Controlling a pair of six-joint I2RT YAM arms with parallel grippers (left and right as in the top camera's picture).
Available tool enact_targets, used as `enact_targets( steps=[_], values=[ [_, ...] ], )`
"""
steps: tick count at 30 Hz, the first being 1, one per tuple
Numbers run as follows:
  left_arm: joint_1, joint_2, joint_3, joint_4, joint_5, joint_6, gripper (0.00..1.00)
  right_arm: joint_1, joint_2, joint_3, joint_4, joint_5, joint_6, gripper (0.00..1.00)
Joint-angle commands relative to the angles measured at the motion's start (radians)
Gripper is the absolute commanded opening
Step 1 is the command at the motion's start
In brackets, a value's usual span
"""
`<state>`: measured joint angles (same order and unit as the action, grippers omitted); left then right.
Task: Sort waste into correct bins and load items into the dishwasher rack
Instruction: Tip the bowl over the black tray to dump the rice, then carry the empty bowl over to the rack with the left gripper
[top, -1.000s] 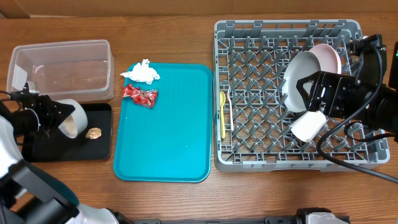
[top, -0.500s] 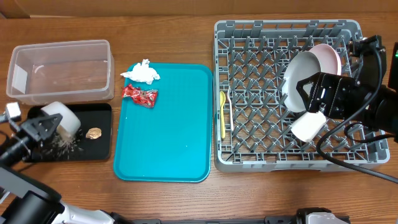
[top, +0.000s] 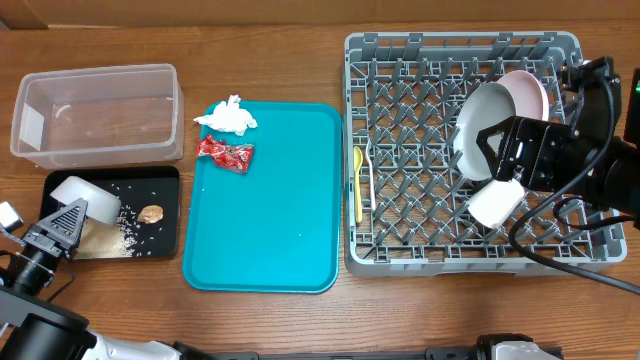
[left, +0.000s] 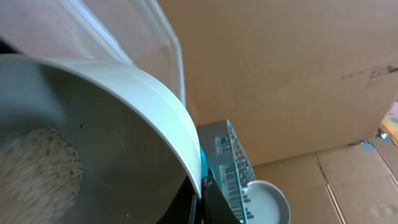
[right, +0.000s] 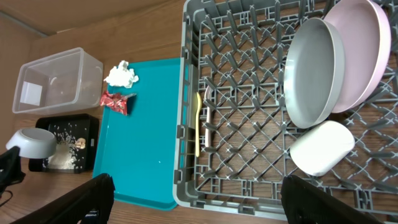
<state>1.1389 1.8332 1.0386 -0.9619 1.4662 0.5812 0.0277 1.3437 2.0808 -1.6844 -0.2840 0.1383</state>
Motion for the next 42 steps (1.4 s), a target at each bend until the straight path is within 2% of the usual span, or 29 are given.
enact_targets(
  steps=[1,5,7,9,11,18,21,23,28,32,37,42],
  values=[
    [-0.004,0.008,-0.003,-0.002,0.08,0.125,0.04,0.005,-0.007,0.001,0.002,0.003,0.001,0.89],
    [-0.006,0.006,-0.003,-0.043,0.105,0.133,0.04,0.005,-0.007,0.001,0.002,0.003,0.001,0.89],
    [-0.006,0.004,-0.003,-0.081,0.115,0.094,0.04,0.005,-0.007,0.001,0.002,0.003,0.001,0.89],
    [-0.006,0.003,-0.003,-0.072,0.092,0.185,0.04,0.005,-0.007,0.001,-0.001,0.003,0.001,0.89],
    [-0.006,0.005,-0.003,-0.075,0.115,0.14,0.04,0.005,-0.007,0.001,-0.002,0.003,0.001,0.89],
    [-0.014,0.003,-0.002,-0.092,0.102,0.169,0.04,0.005,-0.007,0.001,-0.001,0.003,0.001,0.89],
    [-0.029,0.003,0.015,-0.172,0.112,0.17,0.04,0.005,-0.007,0.001,-0.001,0.003,0.001,0.89],
    [-0.052,-0.01,0.052,-0.278,0.076,0.241,0.04,0.005,-0.007,0.001,-0.002,0.003,0.001,0.89],
    [-0.155,-0.094,0.232,-0.712,0.039,0.647,0.04,0.005,-0.01,0.001,-0.006,0.002,0.001,0.89],
    [-0.281,-0.193,0.368,-0.729,0.002,0.542,0.04,0.005,-0.011,0.001,-0.006,-0.003,0.002,0.89],
    [-0.501,-0.296,0.473,-0.728,-0.023,0.505,0.04,0.005,-0.02,0.001,-0.002,-0.009,0.002,0.89],
    [-0.739,-0.323,0.541,-0.707,-0.027,0.436,0.04,0.005,-0.056,0.002,0.015,-0.008,-0.001,0.89]
  ],
)
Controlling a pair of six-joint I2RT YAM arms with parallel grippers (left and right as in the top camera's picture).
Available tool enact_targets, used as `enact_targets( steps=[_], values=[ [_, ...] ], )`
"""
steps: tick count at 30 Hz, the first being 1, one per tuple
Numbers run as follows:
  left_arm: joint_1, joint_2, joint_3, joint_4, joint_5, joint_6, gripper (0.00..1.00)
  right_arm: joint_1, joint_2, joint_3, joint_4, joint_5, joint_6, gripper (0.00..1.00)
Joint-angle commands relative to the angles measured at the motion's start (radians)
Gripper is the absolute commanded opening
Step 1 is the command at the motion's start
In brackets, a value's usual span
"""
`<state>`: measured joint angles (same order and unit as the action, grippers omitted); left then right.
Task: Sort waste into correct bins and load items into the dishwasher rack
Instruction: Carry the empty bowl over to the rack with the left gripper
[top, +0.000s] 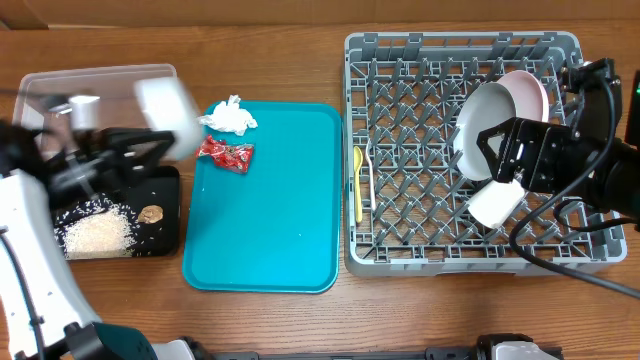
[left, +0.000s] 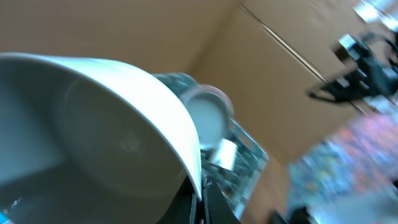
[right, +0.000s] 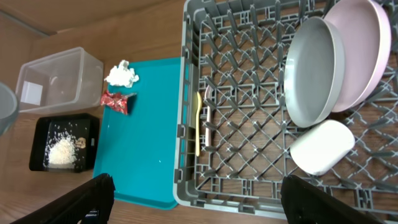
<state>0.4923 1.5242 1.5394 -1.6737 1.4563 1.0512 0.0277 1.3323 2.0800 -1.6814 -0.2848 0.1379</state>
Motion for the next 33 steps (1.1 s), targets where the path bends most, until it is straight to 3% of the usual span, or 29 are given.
enact_targets(
  steps=[1,4,6,10,12,13,17,20,23,26,33],
  values=[
    [-0.14,-0.019,0.051,0.009,-0.031,-0.034,0.04,0.005,-0.061,0.003,0.02,-0.006,-0.007,0.89],
    [-0.246,-0.037,0.084,0.041,-0.077,-0.089,0.04,0.005,-0.103,0.003,0.044,-0.004,-0.006,0.9],
    [-0.303,-0.055,0.117,0.142,-0.115,-0.278,0.04,0.005,-0.138,0.003,0.062,-0.004,0.007,0.9],
    [-0.379,-0.083,0.183,0.53,-0.227,-0.893,0.04,0.005,-0.18,0.003,0.088,-0.005,0.07,0.9],
    [-0.431,-0.097,0.214,0.739,-0.398,-1.188,0.04,0.005,-0.188,0.003,0.097,-0.008,0.076,0.9],
    [-0.465,-0.104,0.23,0.811,-0.498,-1.256,0.04,0.005,-0.189,0.003,0.098,-0.008,0.076,0.9],
    [-0.654,-0.104,0.27,0.96,-0.896,-1.307,0.04,0.005,-0.188,0.003,0.09,-0.008,0.076,0.9],
    [-0.781,-0.042,0.27,1.015,-1.004,-1.305,0.04,0.005,-0.188,0.003,0.087,-0.007,0.076,0.9],
    [-0.83,0.067,0.27,1.052,-0.952,-1.324,0.04,0.005,-0.188,0.003,0.087,-0.007,0.076,0.9],
    [-0.839,0.212,0.27,1.133,-0.766,-1.379,0.04,0.005,-0.188,0.003,0.086,-0.007,0.076,0.9],
    [-0.864,0.463,0.27,1.317,-0.519,-1.535,0.04,0.005,-0.188,0.003,0.085,-0.007,0.076,0.9]
  ],
)
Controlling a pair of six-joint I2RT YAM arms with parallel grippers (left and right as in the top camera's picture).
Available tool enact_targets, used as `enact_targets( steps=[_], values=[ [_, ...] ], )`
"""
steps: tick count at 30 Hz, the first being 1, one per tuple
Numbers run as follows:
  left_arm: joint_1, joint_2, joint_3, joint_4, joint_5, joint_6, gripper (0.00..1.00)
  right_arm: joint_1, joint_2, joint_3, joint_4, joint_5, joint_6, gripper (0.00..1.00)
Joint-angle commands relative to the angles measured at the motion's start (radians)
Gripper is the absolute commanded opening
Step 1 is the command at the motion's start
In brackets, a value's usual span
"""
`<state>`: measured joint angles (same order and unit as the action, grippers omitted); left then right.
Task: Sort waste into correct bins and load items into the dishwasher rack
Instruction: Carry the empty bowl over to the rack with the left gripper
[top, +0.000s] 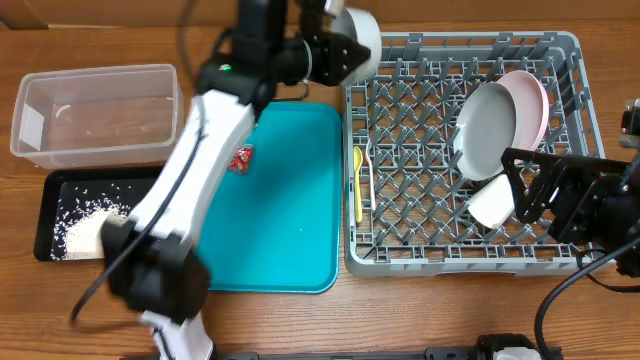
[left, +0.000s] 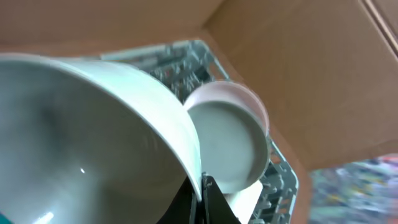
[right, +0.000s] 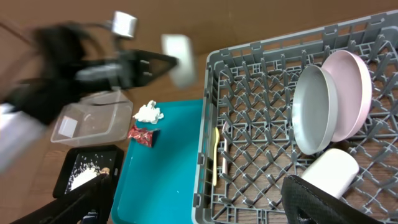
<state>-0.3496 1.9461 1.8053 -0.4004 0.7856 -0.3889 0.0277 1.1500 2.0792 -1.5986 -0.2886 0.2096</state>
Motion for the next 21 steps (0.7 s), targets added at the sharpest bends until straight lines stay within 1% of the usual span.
enact_targets(
  steps=[1,6,9,13,21],
  values=[
    [-0.031,0.065,0.004,0.072,0.175,-0.11,0.04,0.005,-0.005,0.003,0.003,-0.003,0.005,0.9],
    [-0.063,0.159,0.003,0.214,0.275,-0.182,0.04,0.005,-0.005,0.003,0.0,-0.003,0.005,0.9],
    [-0.066,0.199,0.003,0.256,0.309,-0.227,0.04,0.005,-0.005,0.003,-0.01,-0.003,0.005,0.9],
    [-0.066,0.233,0.002,0.249,0.343,-0.239,0.04,0.005,-0.005,0.003,-0.021,0.0,0.005,0.9],
    [-0.064,0.24,-0.012,0.221,0.36,-0.206,0.04,0.005,-0.005,0.003,-0.031,0.0,0.005,0.9]
  ],
)
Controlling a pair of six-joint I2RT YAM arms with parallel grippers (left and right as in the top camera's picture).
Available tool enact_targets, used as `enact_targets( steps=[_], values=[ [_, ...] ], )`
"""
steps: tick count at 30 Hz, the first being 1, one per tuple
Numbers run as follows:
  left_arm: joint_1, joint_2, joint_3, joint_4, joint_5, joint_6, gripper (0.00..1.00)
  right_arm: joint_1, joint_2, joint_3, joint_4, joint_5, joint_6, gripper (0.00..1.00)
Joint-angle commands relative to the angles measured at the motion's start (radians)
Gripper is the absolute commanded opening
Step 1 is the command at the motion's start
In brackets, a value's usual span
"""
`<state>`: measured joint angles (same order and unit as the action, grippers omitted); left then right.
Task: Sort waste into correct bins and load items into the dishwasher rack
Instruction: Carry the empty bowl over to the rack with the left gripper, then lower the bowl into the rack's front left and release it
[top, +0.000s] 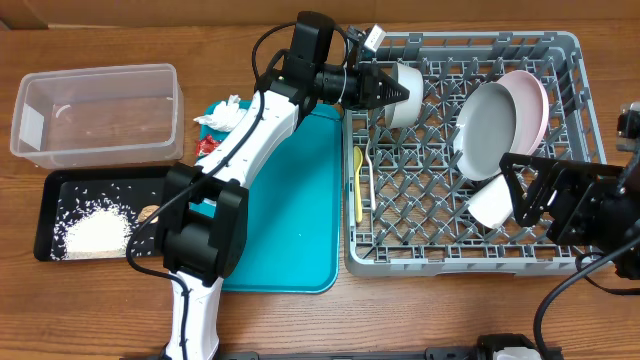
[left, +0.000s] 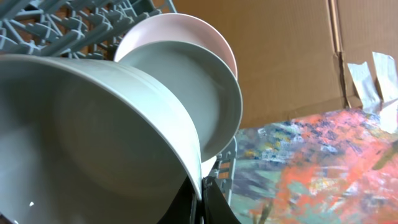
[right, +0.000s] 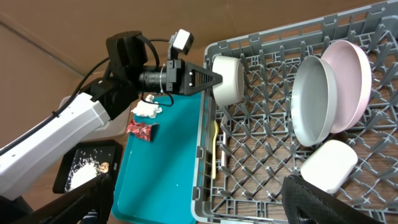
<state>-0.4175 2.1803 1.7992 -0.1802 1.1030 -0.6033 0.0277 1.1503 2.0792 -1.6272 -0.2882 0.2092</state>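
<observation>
A white bowl (top: 405, 82) lies on its side over the far left rows of the grey dishwasher rack (top: 440, 262), its opening facing right. My left gripper (top: 392, 92) is shut on the bowl's rim (left: 186, 140). From the right wrist the bowl (right: 227, 79) shows at the rack's left edge. A grey plate (top: 485, 125) and a pink plate (top: 530, 95) stand in the rack. A white cup (top: 490, 203) and a yellow spoon (top: 358, 185) lie in it. My right gripper (right: 199, 205) hangs open above the rack's near right part, holding nothing.
A teal tray (top: 290, 230) lies left of the rack, with a crumpled tissue (top: 228, 112) and a red wrapper (top: 208, 147) at its far left. Beyond it are a clear bin (top: 95, 115) and a black tray (top: 60, 185) holding rice.
The bowl in my left gripper was above the rack's far left corner. It is now further right and lower, among the rack's rows. The right arm has barely moved.
My left gripper held the bowl tipped over the black tray, rice in it. Then the empty bowl was near the clear bin, the rice heaped in the tray. Then it was at the rack's far left corner, and now in the rack. My right gripper drew back.
</observation>
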Motion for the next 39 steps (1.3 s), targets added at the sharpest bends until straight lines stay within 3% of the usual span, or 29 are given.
enact_targets(
  steps=[1,18,28,31,37,39],
  values=[
    [0.004,0.006,-0.008,-0.004,0.043,0.017,0.04,0.005,-0.006,0.003,-0.002,0.0,0.005,0.9],
    [0.012,0.006,-0.111,-0.015,0.016,0.05,0.06,0.005,-0.006,0.003,-0.003,0.0,0.005,0.9],
    [0.075,0.006,-0.111,-0.192,-0.014,0.142,0.07,0.005,-0.006,0.003,-0.005,0.0,0.005,0.9],
    [0.099,0.006,-0.111,-0.239,-0.014,0.165,0.19,0.005,-0.006,0.003,-0.005,0.0,0.005,0.9],
    [0.159,0.006,-0.111,-0.333,-0.011,0.208,0.29,0.005,-0.006,0.003,-0.005,0.0,0.005,0.9],
    [0.179,0.005,-0.111,-0.344,0.013,0.209,0.56,0.005,-0.006,0.003,-0.005,0.0,0.005,0.9]
  ],
)
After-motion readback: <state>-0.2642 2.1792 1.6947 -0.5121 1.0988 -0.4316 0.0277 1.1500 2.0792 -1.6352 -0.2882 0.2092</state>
